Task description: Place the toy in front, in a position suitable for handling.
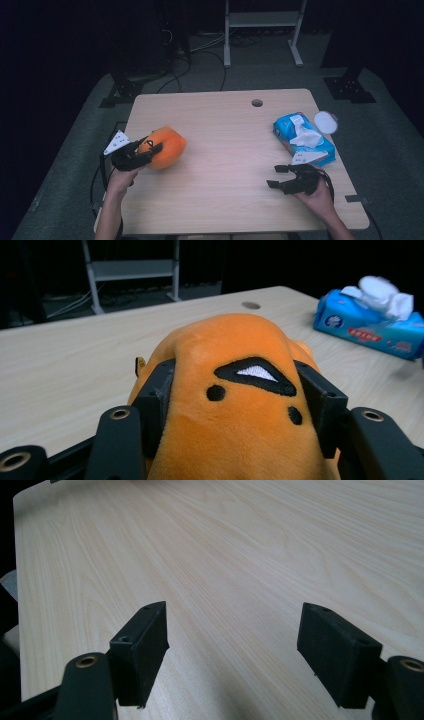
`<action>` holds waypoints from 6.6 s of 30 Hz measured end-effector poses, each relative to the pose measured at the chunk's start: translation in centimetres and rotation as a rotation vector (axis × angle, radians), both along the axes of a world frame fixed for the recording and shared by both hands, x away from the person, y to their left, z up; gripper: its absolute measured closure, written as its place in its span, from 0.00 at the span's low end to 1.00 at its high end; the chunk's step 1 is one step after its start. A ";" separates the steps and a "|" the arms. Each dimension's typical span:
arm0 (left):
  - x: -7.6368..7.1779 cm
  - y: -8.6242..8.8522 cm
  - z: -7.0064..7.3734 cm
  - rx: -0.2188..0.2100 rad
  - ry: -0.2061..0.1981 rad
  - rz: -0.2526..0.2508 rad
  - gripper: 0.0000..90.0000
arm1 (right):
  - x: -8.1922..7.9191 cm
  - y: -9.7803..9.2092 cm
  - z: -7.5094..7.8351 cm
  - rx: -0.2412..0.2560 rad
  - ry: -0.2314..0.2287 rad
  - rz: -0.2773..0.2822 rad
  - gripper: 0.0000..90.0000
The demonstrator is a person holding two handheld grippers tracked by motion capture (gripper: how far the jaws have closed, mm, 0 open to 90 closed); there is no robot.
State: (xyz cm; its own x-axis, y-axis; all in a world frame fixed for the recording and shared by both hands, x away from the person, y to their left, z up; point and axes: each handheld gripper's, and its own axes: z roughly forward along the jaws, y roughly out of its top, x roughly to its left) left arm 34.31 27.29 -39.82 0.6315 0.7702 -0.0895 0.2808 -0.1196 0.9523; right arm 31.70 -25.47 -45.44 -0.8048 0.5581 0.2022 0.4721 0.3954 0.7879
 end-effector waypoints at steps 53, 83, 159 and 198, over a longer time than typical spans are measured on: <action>-1.6 -13.2 -0.5 0.059 -0.017 -0.318 0.47 | -0.1 -0.2 0.2 -0.013 -0.012 -0.011 0.30; -2.2 -17.7 -4.2 0.121 0.024 -0.412 0.43 | -0.3 -1.3 1.0 0.002 -0.057 -0.058 0.30; -2.4 -17.3 -5.4 0.116 0.058 -0.439 0.30 | 7.6 -9.1 2.1 -0.067 -0.101 -0.418 0.68; -2.4 -17.3 -5.6 0.107 0.055 -0.438 0.28 | 5.7 -9.0 3.7 0.022 -0.071 -0.392 0.95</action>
